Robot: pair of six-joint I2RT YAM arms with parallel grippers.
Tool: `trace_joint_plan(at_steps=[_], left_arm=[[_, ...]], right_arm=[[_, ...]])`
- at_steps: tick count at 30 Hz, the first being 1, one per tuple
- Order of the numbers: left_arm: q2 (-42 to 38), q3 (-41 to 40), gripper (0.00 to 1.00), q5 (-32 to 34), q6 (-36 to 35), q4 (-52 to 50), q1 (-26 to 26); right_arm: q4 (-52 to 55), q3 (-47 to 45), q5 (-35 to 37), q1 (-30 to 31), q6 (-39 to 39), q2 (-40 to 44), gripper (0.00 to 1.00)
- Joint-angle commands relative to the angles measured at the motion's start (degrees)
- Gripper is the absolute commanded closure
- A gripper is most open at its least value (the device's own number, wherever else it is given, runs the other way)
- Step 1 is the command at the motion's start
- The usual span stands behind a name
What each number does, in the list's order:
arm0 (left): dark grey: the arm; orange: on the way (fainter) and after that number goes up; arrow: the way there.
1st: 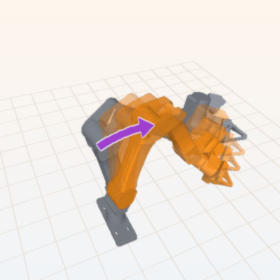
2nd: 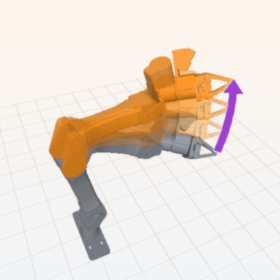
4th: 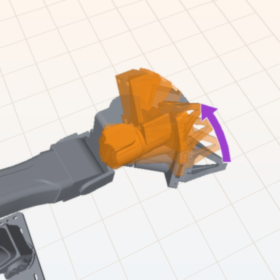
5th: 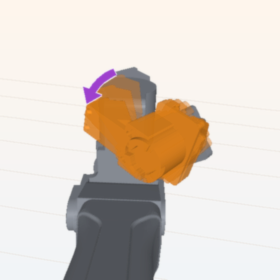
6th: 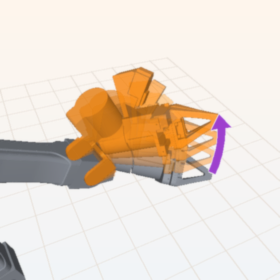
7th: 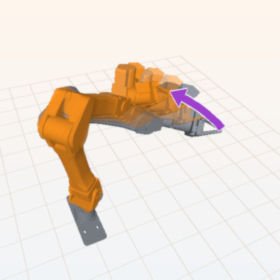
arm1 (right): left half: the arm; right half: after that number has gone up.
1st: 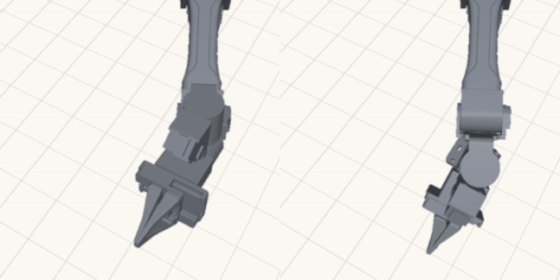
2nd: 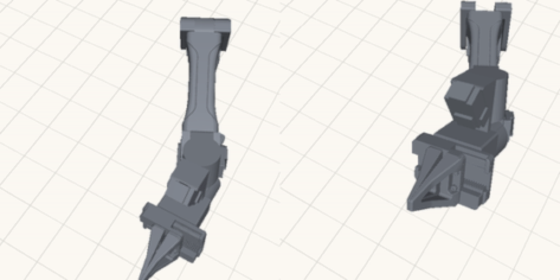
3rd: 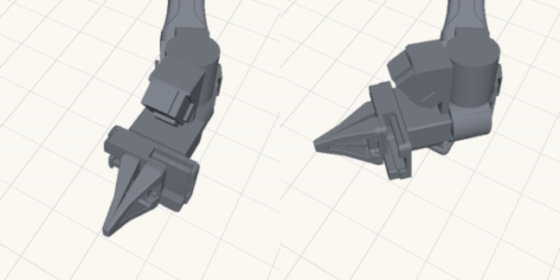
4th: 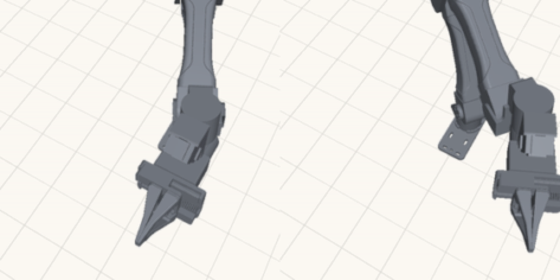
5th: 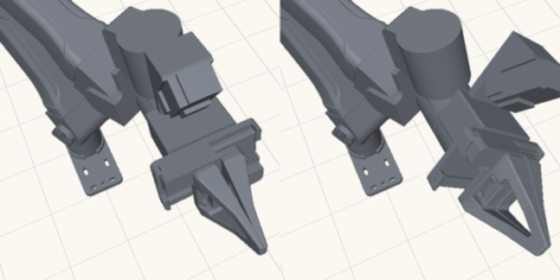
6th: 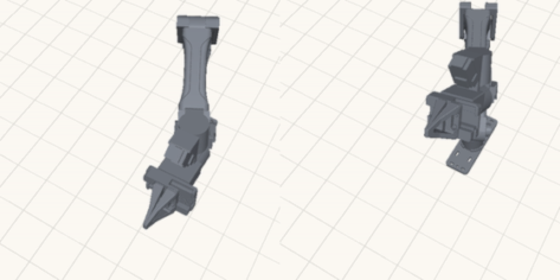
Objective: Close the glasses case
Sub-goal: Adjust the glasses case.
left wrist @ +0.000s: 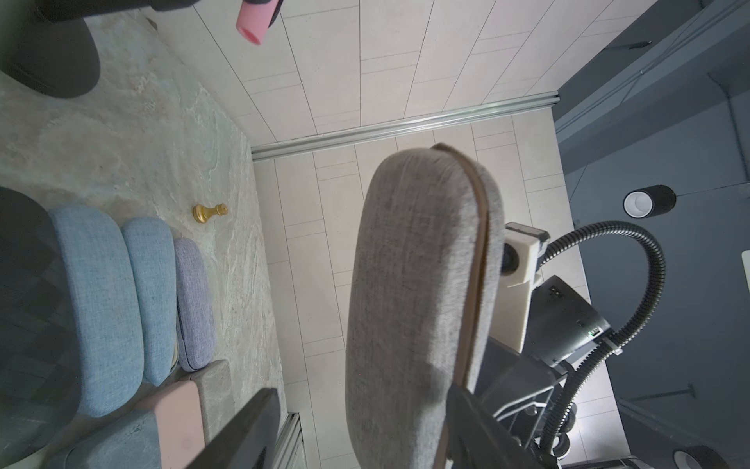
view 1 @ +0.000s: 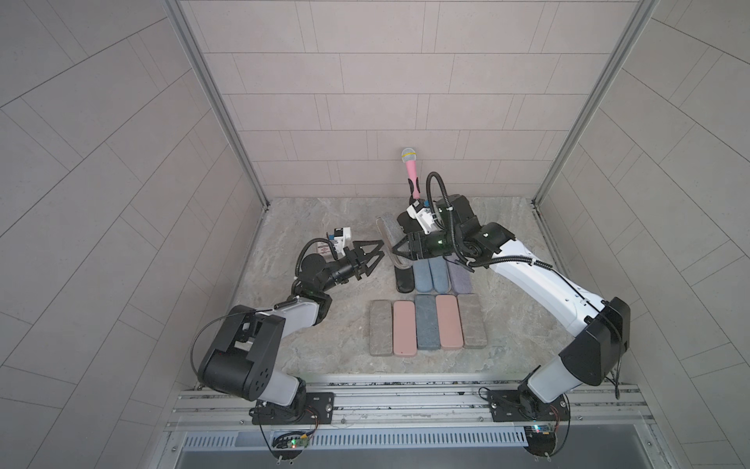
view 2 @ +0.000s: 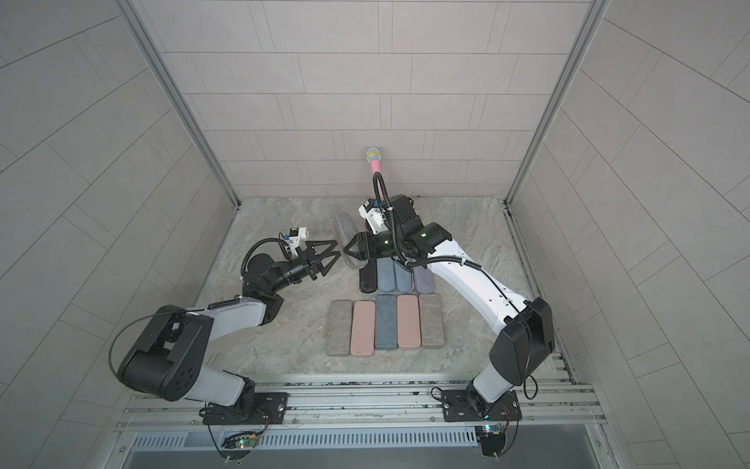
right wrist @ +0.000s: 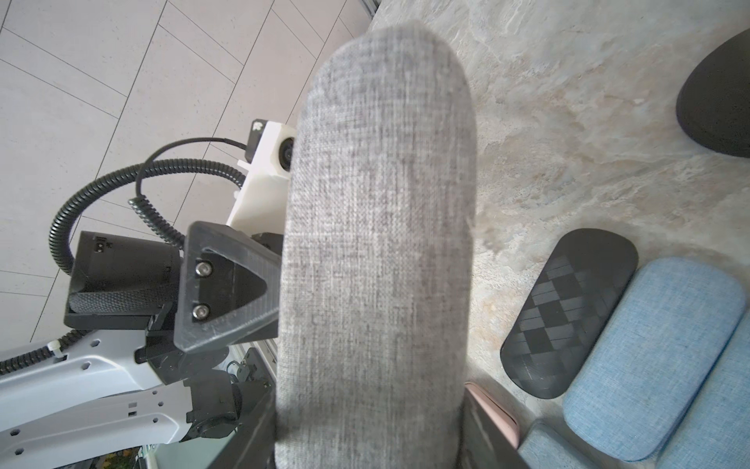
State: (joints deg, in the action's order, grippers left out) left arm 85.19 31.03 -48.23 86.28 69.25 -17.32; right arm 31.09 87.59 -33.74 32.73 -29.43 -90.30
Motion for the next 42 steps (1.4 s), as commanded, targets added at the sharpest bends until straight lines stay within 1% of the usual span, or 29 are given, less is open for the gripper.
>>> trace_joint_plan(at_steps=[1, 7, 10, 12, 14, 16, 20, 26, 38, 42], left_arm=[[0.89, 2.44, 0.30, -0.64, 1.36, 4.75, -0.95], [1.29, 3.03, 0.31, -0.59, 1.52, 4.64, -1.64], [1.80, 2.92, 0.35, -0.63, 1.41, 4.64, -1.66], [2.41, 2.75, 0.40, -0.71, 1.42, 4.66, -1.76], [2.90, 2.66, 0.51, -0.89, 1.28, 4.66, -1.75], [3.08, 2.63, 0.59, -0.95, 1.11, 4.66, -1.75], [3.40, 2.50, 0.67, -0.99, 0.68, 4.66, -1.80], [3.56, 2.15, 0.72, -0.90, -0.01, 4.68, -1.82], [4.46, 1.27, 0.72, -0.39, 0.27, 6.66, -1.75], [4.90, 1.38, 0.72, -0.49, 0.32, 6.68, -1.75]], right_arm=[[-2.19, -0.49, -1.20, 0.16, -0.02, 2.50, 0.71], [-1.74, -0.40, -1.16, 0.46, 0.34, 1.69, 0.71], [-1.90, -0.32, -1.22, 0.70, 0.43, 1.36, 0.71], [-2.02, -0.15, -1.14, 0.76, 0.34, 1.40, 0.72], [-2.15, -0.05, -1.16, 0.78, 0.34, 1.51, 0.72], [-2.37, -0.05, -1.24, 0.76, 0.25, 1.62, 0.73], [-3.77, -0.56, -2.37, 0.76, -0.25, 2.02, 0.74], [-7.47, -2.58, -4.43, 0.30, -1.87, 3.60, 0.75], [-20.56, -9.73, -11.71, -3.63, -10.88, 7.96, 0.76], [-22.18, -11.12, -11.96, -4.11, -12.10, 8.63, 0.76]])
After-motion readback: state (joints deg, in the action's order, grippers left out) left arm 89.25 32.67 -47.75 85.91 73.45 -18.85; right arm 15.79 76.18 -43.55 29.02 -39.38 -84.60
